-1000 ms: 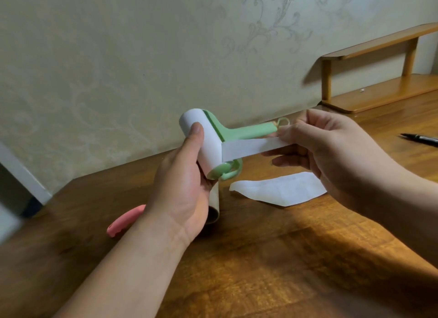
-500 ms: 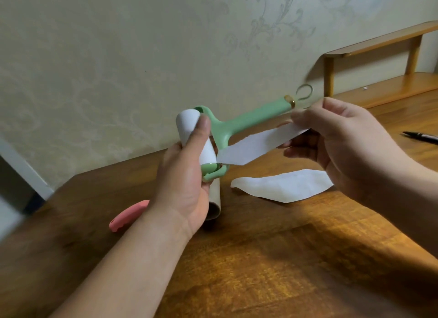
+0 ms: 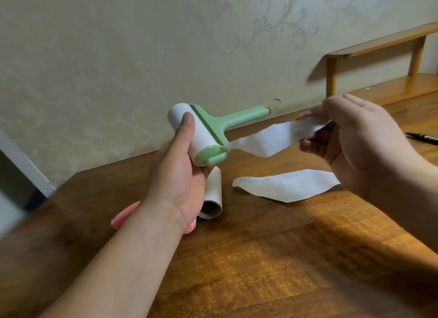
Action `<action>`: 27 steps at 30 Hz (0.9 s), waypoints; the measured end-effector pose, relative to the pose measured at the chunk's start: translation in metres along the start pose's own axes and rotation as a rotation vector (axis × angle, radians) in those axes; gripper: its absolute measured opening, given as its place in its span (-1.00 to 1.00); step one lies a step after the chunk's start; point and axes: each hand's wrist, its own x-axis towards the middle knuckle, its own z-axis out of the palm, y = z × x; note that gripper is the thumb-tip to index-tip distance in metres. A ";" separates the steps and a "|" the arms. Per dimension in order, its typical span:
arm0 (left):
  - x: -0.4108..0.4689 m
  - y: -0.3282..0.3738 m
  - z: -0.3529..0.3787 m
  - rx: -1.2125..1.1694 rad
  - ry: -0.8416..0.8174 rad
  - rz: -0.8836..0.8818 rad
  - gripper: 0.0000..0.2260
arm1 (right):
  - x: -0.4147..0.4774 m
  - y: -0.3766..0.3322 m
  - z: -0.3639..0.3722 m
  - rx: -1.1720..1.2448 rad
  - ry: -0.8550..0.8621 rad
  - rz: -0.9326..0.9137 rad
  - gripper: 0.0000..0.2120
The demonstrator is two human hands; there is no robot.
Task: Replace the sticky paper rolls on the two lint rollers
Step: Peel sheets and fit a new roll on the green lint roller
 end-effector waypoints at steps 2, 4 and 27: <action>0.001 0.000 -0.001 -0.016 0.006 0.001 -0.69 | 0.000 0.001 -0.002 -0.020 0.045 0.038 -0.97; 0.001 0.000 -0.003 -0.043 0.037 -0.021 -0.71 | 0.000 0.001 -0.004 -0.050 0.086 0.077 -0.96; 0.004 0.000 -0.005 -0.006 0.050 -0.042 -0.78 | -0.005 0.020 -0.006 -0.986 -0.271 0.051 -0.86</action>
